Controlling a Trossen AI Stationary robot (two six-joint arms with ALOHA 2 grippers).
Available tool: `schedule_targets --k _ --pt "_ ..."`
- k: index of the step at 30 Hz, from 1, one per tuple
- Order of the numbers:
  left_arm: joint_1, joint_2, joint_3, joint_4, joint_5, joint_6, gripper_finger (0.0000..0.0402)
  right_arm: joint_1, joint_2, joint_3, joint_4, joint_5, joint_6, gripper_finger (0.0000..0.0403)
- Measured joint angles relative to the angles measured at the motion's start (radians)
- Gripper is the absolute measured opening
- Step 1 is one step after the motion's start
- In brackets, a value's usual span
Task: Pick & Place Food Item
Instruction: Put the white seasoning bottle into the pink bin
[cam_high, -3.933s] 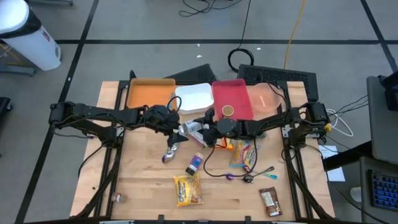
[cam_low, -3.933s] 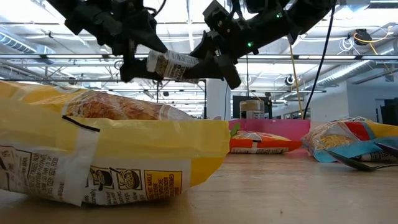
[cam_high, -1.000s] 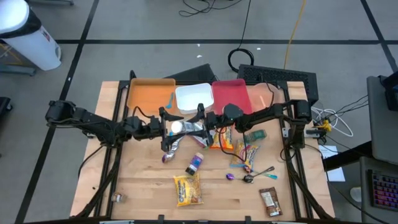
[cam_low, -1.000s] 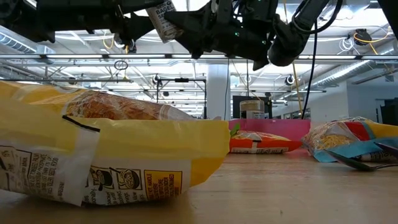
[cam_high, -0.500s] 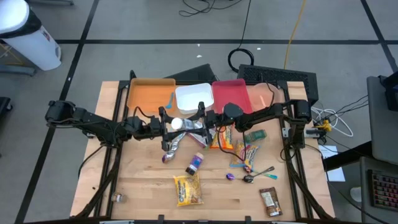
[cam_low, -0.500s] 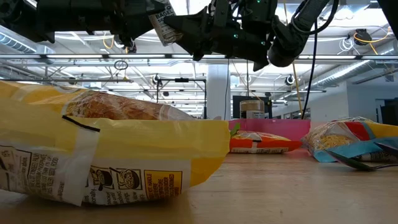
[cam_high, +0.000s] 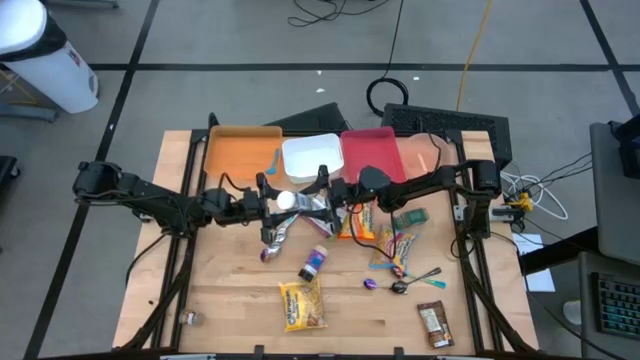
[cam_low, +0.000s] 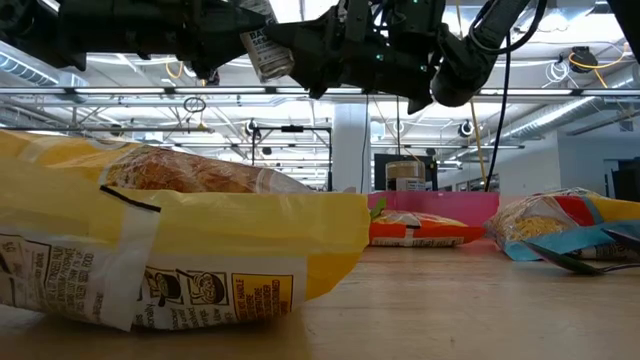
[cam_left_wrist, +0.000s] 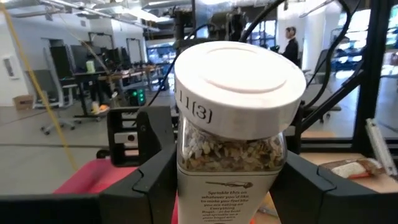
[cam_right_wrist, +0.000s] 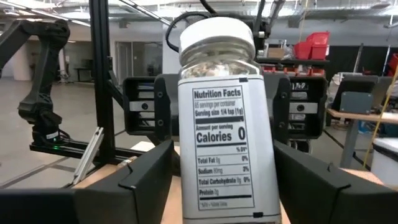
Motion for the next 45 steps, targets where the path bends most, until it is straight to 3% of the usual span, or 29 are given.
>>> schedule_targets --k 14,21,26,38,45 --pt "0.000 0.000 -0.002 -0.054 -0.047 0.009 0.0209 -0.027 -0.102 -0.013 -0.135 -0.044 -0.044 0.0239" --pt "0.000 -0.001 -0.002 -0.050 -0.059 0.019 0.0209 -0.046 -0.190 -0.096 -0.210 -0.007 -0.098 0.0228" --pt "-0.001 -0.023 -0.001 -0.040 -0.057 0.028 0.0209 -0.047 -0.202 -0.132 -0.208 0.072 -0.124 0.0186" --pt "-0.001 -0.022 -0.001 -0.041 -0.053 0.004 0.0209 -0.037 -0.190 -0.130 -0.190 0.074 -0.135 0.0018" --pt "0.000 -0.022 -0.001 -0.029 -0.007 -0.002 0.0209 -0.011 -0.188 -0.130 -0.170 0.075 -0.143 0.0014"
